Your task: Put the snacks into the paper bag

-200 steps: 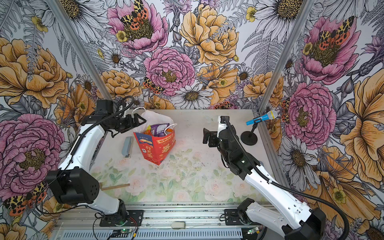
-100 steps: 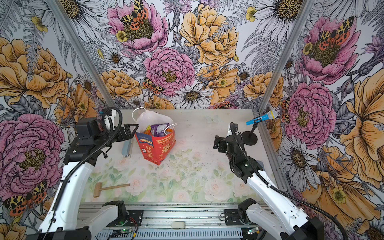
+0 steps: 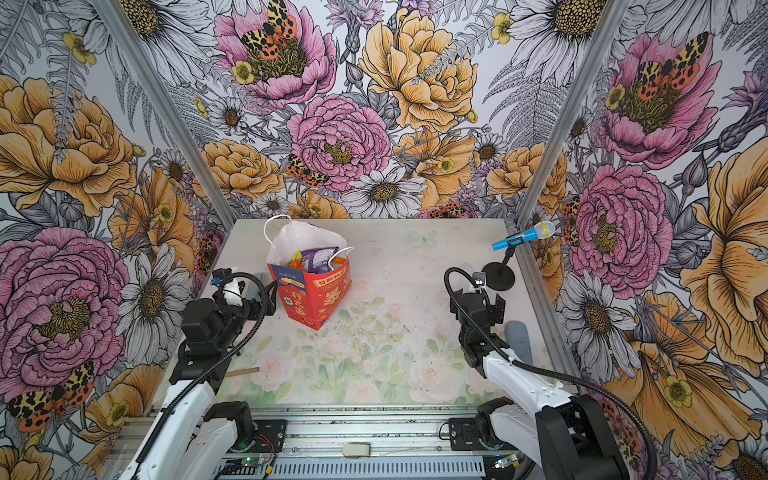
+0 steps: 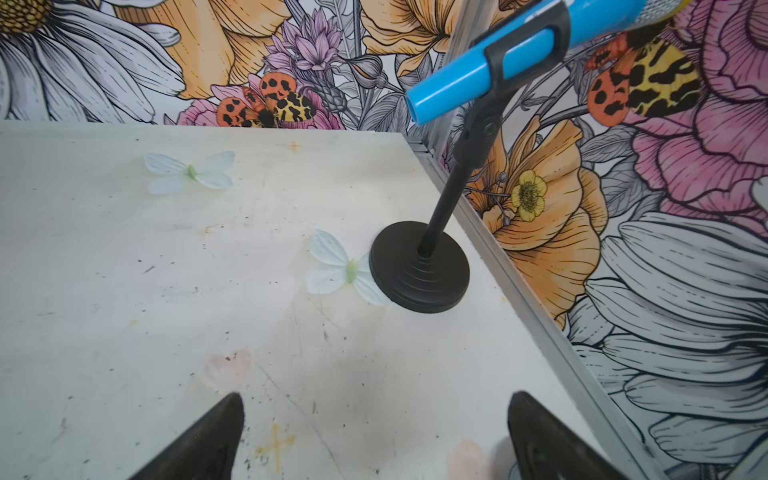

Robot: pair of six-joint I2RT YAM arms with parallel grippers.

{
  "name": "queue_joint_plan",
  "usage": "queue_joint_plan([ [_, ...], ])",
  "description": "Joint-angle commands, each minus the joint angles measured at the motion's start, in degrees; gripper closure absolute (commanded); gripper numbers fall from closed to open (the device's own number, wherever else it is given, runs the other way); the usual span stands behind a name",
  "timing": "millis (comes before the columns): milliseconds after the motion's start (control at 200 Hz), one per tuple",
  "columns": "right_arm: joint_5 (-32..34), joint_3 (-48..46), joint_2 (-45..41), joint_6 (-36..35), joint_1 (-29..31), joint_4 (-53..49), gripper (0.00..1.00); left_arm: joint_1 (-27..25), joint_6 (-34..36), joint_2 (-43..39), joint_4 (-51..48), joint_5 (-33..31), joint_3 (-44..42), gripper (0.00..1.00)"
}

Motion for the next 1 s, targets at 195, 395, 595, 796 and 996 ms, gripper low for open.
queue_joint_plan([
  [195, -10.4, -2.0, 15.7, -9.0, -5.5, 33.9, 0.0, 0.6, -0.9, 13.6, 25.4, -7.4, -4.7, 0.01],
  [395, -18.2, -4.8, 20.9, -7.0, -9.3, 42.9, 0.0, 1.0, -0.9, 24.8, 36.6, -9.0, -6.9, 0.01],
  [595, -20.4, -2.1, 24.1, -5.9, -11.1, 40.7, 0.0, 0.9, -0.2, 33.3, 45.3, -8.3, -7.3, 0.01],
  [796, -17.6, -0.6, 24.0, -5.0, -10.9, 37.8, 0.0, 2.3, -0.2, 36.2, 49.0, -10.2, -6.9, 0.01],
  [996, -18.5, 0.5, 23.9, -4.3, -11.6, 35.6, 0.0, 2.3, -0.6, 45.9, 61.8, -13.0, -8.5, 0.01],
])
